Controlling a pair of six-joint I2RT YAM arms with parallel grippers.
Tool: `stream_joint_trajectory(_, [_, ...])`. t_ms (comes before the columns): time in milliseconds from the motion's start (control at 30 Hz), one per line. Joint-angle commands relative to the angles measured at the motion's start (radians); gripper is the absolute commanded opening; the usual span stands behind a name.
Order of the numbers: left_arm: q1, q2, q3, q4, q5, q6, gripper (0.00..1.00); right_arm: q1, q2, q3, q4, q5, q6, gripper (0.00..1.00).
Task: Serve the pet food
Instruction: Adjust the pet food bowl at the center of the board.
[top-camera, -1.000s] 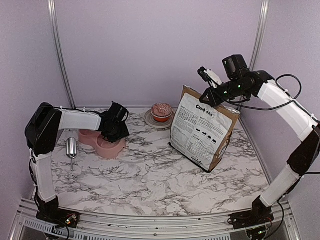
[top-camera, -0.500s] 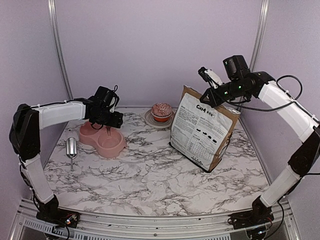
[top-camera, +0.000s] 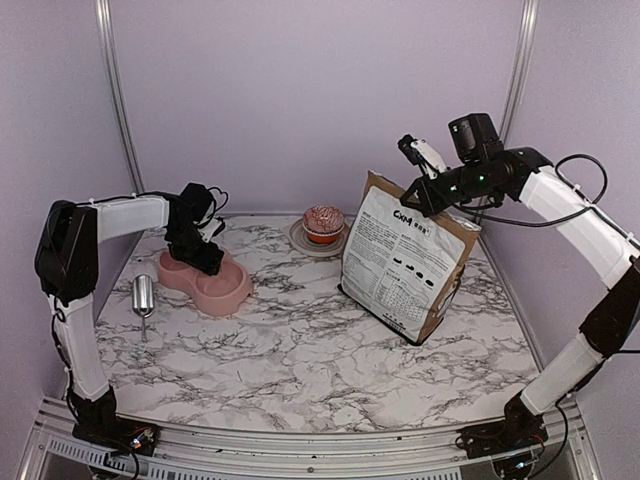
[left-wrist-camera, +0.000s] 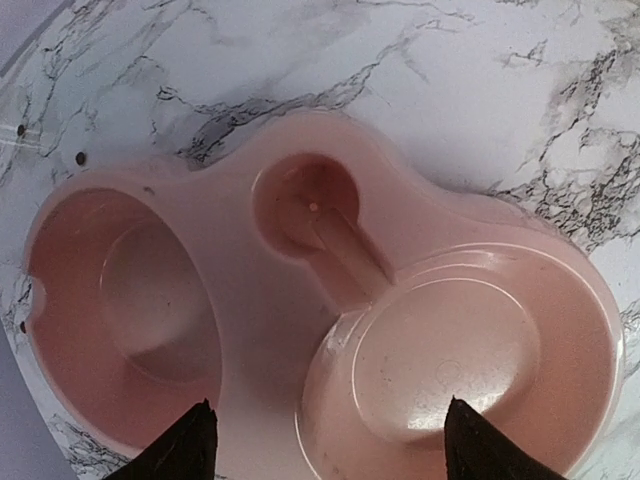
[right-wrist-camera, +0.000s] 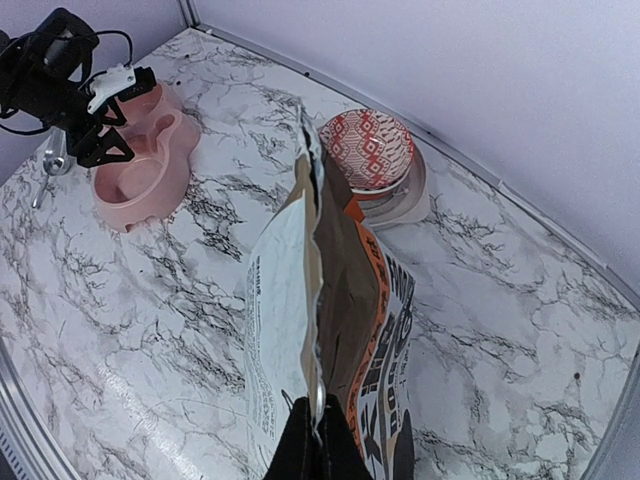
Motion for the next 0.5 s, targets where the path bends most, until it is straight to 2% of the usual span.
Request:
stream_joint_trajectory(0, [0.038,0.052,0.065,-0.083,0.015,0.049,0.80,0.005,-0.122,0.052,0.277,-0.032,-0.001,0.00])
stream_joint_trajectory(267, [0.080,0.138,0.136,-0.103,0.074,0.104,0.79,0.005,-0.123,0.034,0.285,-0.041,-0.002,0.00])
stream_joint_trajectory(367, [0.079,0.167,0.151,-0.117,0.103,0.111,0.75,0.004,-0.122,0.031,0.289,-0.041,-0.003,0.00])
stream_joint_trajectory(467, [0.079,0.201,0.176,-0.140,0.132,0.112,0.65,0.005,-0.117,0.032,0.295,-0.046,0.001,0.00])
